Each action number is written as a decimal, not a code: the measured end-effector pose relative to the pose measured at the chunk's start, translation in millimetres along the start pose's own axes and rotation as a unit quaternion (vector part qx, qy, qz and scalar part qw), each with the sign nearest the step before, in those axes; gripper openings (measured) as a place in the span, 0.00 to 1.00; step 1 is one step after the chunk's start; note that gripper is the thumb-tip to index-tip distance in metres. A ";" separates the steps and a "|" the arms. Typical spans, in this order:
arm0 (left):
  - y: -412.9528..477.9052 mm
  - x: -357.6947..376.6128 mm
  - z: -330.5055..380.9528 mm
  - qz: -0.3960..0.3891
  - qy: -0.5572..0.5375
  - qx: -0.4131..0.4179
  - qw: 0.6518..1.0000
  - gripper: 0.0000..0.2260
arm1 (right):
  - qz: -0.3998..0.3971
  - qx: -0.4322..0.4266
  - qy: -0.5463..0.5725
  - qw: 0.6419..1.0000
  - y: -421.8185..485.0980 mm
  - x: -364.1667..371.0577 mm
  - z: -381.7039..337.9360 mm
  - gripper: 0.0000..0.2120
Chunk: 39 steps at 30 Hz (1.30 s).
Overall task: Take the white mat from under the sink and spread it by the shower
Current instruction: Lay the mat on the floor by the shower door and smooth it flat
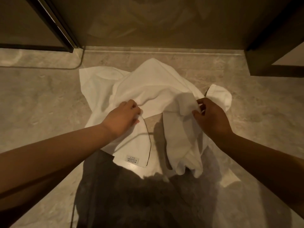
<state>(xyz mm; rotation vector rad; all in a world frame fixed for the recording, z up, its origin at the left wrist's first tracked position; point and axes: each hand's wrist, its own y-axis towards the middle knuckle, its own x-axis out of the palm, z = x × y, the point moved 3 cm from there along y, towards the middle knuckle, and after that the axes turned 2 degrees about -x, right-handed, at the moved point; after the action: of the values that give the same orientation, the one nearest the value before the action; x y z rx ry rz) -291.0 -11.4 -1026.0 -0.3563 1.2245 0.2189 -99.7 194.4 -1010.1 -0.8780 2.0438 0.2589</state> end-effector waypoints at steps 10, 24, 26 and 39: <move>-49.1 -17.9 -32.5 -0.056 0.015 0.135 0.989 0.08 | -0.034 -0.089 0.015 0.995 -43.4 -13.4 -30.5 0.15; -106.3 -27.2 -54.0 -0.183 0.099 0.185 0.960 0.18 | -0.145 -0.177 -0.089 0.969 -86.9 8.2 -21.7 0.18; -103.1 -32.5 -49.7 -0.142 0.101 0.174 0.969 0.22 | -0.141 -0.180 -0.087 0.970 -86.0 7.6 -21.0 0.16; -25.9 26.7 8.5 -0.223 0.175 0.044 0.958 0.35 | -0.223 -0.186 -0.298 0.910 -51.9 11.3 5.5 0.36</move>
<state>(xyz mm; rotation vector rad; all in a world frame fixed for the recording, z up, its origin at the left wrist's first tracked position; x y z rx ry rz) -265.6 -32.8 -1044.8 -0.6001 1.4591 -0.2995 -65.6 153.7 -1015.3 -1.2848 1.2050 0.5916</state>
